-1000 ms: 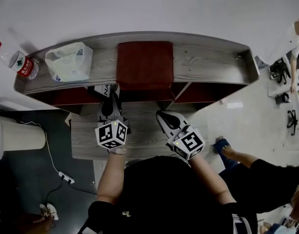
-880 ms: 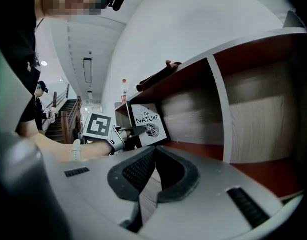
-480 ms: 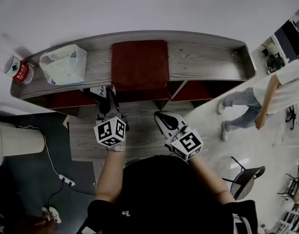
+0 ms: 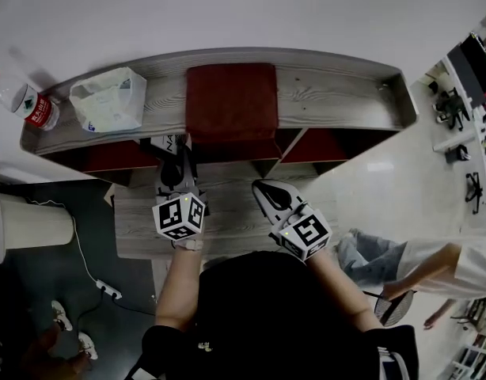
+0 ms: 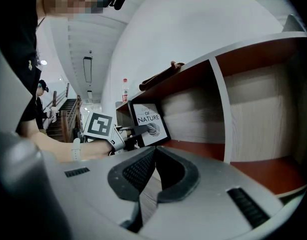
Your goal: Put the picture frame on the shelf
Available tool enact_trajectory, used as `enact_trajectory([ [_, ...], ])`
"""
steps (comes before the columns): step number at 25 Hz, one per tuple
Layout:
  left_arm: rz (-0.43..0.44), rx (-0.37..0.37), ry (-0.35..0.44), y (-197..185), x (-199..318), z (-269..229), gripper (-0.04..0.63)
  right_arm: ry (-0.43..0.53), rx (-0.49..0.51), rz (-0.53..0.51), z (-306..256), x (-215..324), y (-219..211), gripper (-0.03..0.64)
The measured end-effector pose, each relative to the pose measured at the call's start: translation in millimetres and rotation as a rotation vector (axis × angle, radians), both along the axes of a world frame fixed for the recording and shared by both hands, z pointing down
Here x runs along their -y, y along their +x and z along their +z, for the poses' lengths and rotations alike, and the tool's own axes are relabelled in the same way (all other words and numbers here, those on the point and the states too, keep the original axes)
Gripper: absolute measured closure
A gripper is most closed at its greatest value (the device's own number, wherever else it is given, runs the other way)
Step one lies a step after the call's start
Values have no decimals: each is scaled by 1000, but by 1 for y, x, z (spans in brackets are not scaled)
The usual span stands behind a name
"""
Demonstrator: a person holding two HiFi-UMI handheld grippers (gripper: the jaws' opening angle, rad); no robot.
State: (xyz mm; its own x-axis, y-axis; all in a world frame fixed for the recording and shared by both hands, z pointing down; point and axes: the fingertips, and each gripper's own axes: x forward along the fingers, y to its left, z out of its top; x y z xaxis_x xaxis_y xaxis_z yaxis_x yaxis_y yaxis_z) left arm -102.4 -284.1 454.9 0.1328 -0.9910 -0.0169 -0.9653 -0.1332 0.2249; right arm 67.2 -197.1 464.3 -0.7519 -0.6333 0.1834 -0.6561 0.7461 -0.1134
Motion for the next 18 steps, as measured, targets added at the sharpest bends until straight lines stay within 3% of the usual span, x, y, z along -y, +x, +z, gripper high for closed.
enact_trajectory([
  [10, 29, 87, -17, -8, -42, -1, 454, -5, 20, -44, -2, -13, -21, 621],
  [18, 199, 183, -53, 2, -87, -1, 454, 16, 43, -92, 1, -21, -41, 620],
])
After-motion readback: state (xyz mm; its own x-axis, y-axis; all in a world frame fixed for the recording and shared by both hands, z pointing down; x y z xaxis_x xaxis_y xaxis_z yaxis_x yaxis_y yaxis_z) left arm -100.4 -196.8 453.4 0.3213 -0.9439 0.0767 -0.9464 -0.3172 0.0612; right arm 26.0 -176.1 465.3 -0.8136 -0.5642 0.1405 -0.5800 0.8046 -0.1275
